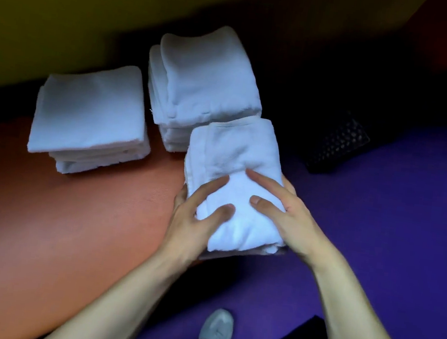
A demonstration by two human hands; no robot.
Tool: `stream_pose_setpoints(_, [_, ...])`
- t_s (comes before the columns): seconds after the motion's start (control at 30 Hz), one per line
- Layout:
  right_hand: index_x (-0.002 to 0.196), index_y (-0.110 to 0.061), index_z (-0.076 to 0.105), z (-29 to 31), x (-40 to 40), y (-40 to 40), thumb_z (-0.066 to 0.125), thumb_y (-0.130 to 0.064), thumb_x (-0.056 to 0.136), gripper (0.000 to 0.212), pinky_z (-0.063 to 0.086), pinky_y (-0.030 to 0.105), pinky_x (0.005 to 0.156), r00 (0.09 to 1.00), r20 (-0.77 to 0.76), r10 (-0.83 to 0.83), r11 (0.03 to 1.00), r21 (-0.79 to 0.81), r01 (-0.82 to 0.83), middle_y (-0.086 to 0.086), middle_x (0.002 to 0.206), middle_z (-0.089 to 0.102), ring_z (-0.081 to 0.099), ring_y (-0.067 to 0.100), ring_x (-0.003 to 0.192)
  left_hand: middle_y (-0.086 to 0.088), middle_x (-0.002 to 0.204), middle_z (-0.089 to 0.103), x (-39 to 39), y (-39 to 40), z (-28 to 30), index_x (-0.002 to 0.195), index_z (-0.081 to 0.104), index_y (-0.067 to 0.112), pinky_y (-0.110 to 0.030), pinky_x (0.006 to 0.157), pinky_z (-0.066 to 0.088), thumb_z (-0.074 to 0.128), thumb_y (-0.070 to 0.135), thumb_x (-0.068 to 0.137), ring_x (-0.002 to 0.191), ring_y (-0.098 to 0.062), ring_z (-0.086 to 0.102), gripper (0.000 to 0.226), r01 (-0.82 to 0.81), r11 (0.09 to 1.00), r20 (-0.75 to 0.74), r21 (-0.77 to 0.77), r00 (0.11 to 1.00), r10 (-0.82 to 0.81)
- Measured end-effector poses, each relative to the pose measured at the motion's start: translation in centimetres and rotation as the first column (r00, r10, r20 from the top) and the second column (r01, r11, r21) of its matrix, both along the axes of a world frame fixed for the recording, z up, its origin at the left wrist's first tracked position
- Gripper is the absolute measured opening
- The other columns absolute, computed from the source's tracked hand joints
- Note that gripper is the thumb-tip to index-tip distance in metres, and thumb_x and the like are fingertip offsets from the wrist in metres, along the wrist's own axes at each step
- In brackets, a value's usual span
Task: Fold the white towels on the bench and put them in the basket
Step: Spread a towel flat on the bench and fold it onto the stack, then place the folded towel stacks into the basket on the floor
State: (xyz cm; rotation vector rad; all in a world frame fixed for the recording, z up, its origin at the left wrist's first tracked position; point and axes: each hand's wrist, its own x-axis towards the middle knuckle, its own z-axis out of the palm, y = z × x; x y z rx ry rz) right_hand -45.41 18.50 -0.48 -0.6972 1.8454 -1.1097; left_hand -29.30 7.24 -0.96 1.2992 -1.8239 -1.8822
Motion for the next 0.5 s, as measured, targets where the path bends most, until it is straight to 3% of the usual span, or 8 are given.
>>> stream_pose_setpoints(0.13, [0.124, -0.053, 0.065, -0.2, 1.4, 3.0, 0.069, -0.04, 0.093, 0.035, 0.037, 0.036, 0.118, 0.992, 0.099, -0.084, 0.996, -0.012, 0.085, -0.021, 0.153, 0.036, 0.04, -0.001, 0.139, 0.004, 0.131, 0.066, 1.0, 1.1, 1.3, 0.117, 0.072, 0.045, -0.037, 0.106, 0.051, 0.076, 0.033, 0.082, 0.121, -0.01, 0.063, 0.037, -0.001, 0.979, -0.007, 0.203, 1.0, 0.002])
stream_pose_setpoints(0.27, [0.116, -0.034, 0.077, -1.0, 3.1, 4.7, 0.073, -0.035, 0.082, 0.034, 0.039, 0.031, 0.115, 0.918, 0.292, -0.268, 0.955, -0.045, 0.294, -0.022, 0.152, 0.041, 0.043, -0.008, 0.136, 0.004, 0.12, 0.074, 1.4, 2.2, 2.1, 0.112, 0.077, 0.035, -0.038, 0.102, 0.053, 0.071, 0.015, 0.09, 0.112, -0.015, 0.07, 0.031, -0.061, 0.929, 0.065, 0.365, 0.997, 0.04])
stream_pose_setpoints(0.4, [0.113, -0.038, 0.077, -1.0, 3.3, 4.2, 0.075, -0.032, 0.084, 0.03, 0.042, 0.028, 0.112, 0.909, 0.292, -0.298, 0.946, -0.041, 0.323, -0.024, 0.151, 0.039, 0.041, -0.006, 0.137, 0.0, 0.112, 0.077, 0.2, 1.7, 3.2, 0.109, 0.079, 0.033, -0.033, 0.09, 0.056, 0.069, 0.011, 0.091, 0.104, -0.016, 0.073, 0.029, -0.109, 0.91, 0.132, 0.4, 0.989, 0.06])
stream_pose_setpoints(0.5, [0.112, -0.045, 0.075, 0.0, 2.3, 3.9, 0.075, -0.021, 0.089, 0.033, 0.047, 0.03, 0.109, 0.898, 0.333, -0.288, 0.952, 0.002, 0.305, -0.023, 0.144, 0.046, 0.048, -0.002, 0.132, 0.008, 0.116, 0.075, -0.8, 1.7, 4.4, 0.109, 0.077, 0.038, -0.031, 0.094, 0.055, 0.067, 0.012, 0.092, 0.108, -0.01, 0.07, 0.033, -0.083, 0.951, 0.165, 0.297, 0.986, 0.035])
